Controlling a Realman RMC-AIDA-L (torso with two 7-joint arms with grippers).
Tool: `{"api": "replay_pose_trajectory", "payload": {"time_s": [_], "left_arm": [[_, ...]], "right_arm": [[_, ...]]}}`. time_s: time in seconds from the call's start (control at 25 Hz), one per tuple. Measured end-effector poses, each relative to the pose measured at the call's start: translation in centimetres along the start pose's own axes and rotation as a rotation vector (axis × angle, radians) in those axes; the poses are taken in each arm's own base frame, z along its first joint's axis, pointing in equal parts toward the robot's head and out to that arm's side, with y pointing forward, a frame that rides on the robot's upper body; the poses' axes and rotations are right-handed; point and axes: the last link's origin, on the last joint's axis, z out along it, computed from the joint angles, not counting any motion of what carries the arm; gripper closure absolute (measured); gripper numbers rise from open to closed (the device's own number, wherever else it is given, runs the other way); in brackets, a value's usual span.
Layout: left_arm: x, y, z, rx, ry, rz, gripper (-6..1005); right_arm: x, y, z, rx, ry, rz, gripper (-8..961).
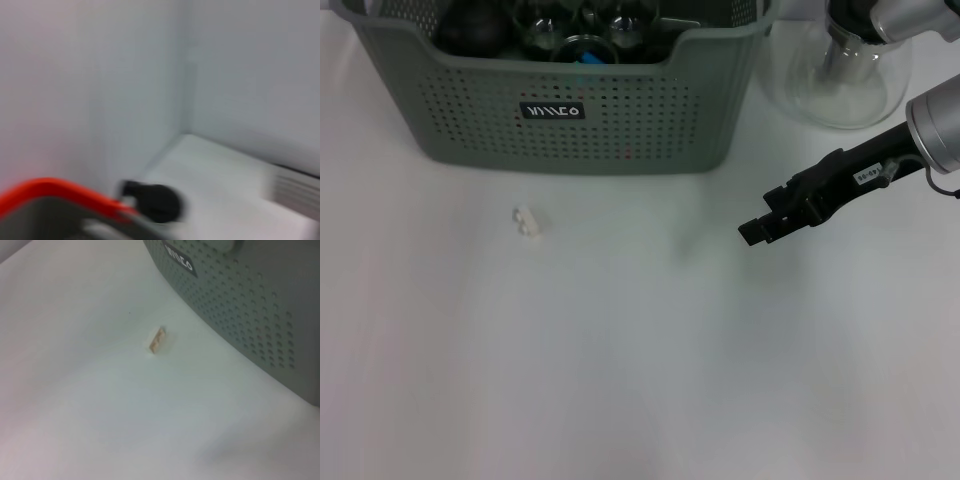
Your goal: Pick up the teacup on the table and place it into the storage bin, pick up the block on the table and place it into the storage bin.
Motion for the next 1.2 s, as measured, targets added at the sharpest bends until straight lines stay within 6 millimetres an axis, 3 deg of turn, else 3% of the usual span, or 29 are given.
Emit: {"api": "replay_pose_trajectory", "payload": {"time_s": [0.2, 0.32, 0.52, 0.8, 1.04, 1.2], "left_arm": [[0.6, -6.4, 3.0, 0.234, -0.071, -0.100, 591], [-0.1, -8.6, 5.0, 0.286, -0.139, -0.150, 563], [-1.6, -10.1, 7.3, 0.374, -0.184, -0.156, 516], [-2.7, -9.9, 8.8, 0.434, -0.231, -0.101, 450], [-1.1, -9.4, 6.5, 0.429, -0.151, -0.098, 221], [0.9, -6.7, 1.9, 0.283, 0.052, -0.073, 174]], "right_arm": [[0.0, 0.0, -0.1, 0.001, 0.001, -0.006, 175], [0.0, 0.0, -0.1, 0.001, 0.002, -0.008, 175], [0.2, -0.1, -0.2, 0.003, 0.003, -0.003, 175], [0.4, -0.2, -0.1, 0.009, 0.014, -0.002, 176], [0.2, -0.2, 0.0, 0.011, 0.011, -0.007, 175], [0.2, -0.2, 0.0, 0.012, 0.010, -0.008, 176]]}}
